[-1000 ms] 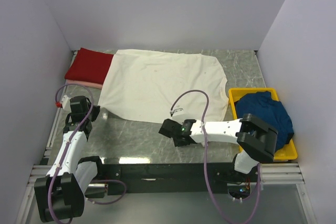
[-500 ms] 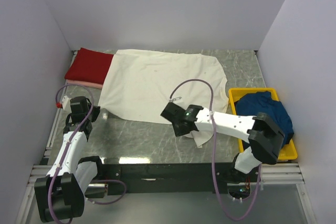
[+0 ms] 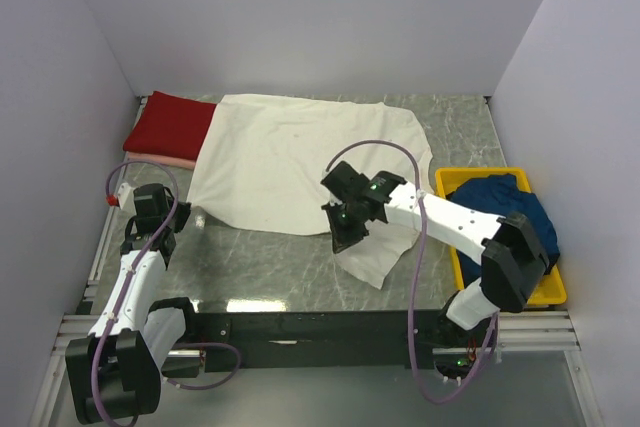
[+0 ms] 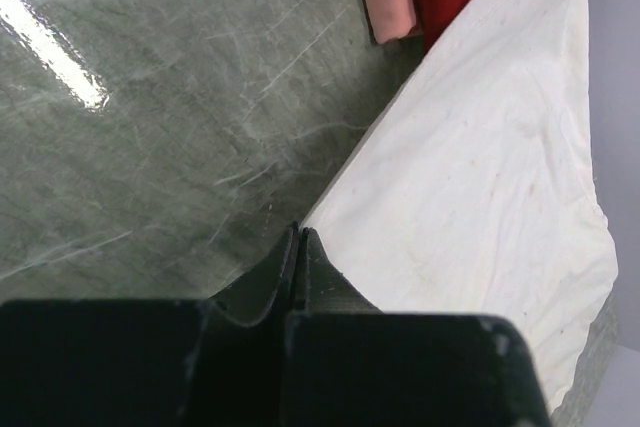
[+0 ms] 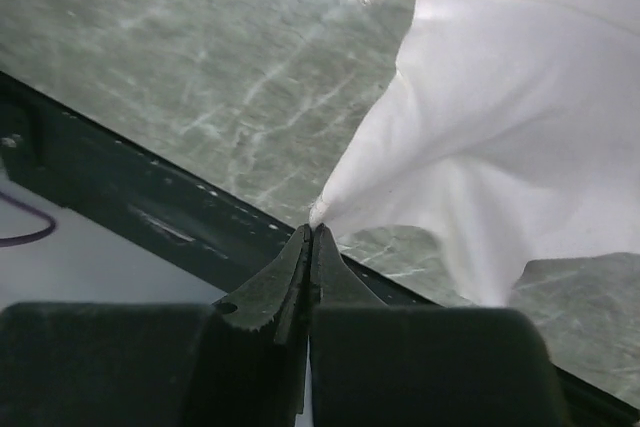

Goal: Fold and stack the t-shirts
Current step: Flatten the tshirt out

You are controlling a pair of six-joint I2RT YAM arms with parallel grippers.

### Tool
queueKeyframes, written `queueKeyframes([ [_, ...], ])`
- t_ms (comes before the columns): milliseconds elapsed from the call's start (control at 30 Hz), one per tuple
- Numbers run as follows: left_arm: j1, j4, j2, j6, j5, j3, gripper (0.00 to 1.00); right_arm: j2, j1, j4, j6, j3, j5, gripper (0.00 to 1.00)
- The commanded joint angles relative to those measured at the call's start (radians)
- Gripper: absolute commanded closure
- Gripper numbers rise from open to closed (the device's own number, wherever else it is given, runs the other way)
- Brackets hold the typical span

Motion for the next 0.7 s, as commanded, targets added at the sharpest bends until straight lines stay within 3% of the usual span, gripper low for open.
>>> queueKeyframes([
  [0,-0.002,0.020,-0.015,0.015,-0.012,0.012,0.99,0.028,-0.049,-0.019,-0.034,0.084,-0.143,1.00],
  [67,-0.003,0.023,-0.015,0.015,-0.011,0.009,0.99,0.045,-0.053,-0.022,-0.034,0.099,-0.140,1.00],
  [133,-0.001,0.027,-0.010,0.015,-0.009,0.008,0.99,0.055,-0.053,0.001,-0.022,0.085,-0.163,0.94],
  [167,-0.002,0.027,-0.008,0.015,-0.009,0.008,0.99,0.055,-0.053,0.010,-0.016,0.063,-0.166,0.88],
  [200,-0.003,0.027,-0.005,0.015,-0.009,0.009,0.99,0.054,-0.053,0.019,-0.008,0.050,-0.168,0.75],
  [333,-0.003,0.021,-0.004,0.020,-0.015,0.012,0.99,-0.051,-0.064,0.062,0.078,-0.033,-0.077,0.58],
  [467,-0.003,0.021,-0.015,0.017,-0.017,0.011,0.99,-0.236,-0.147,0.082,0.181,-0.190,0.065,0.58],
  [667,-0.004,0.021,-0.024,0.017,-0.021,0.005,0.99,-0.477,-0.403,0.139,0.242,-0.430,0.156,0.60],
])
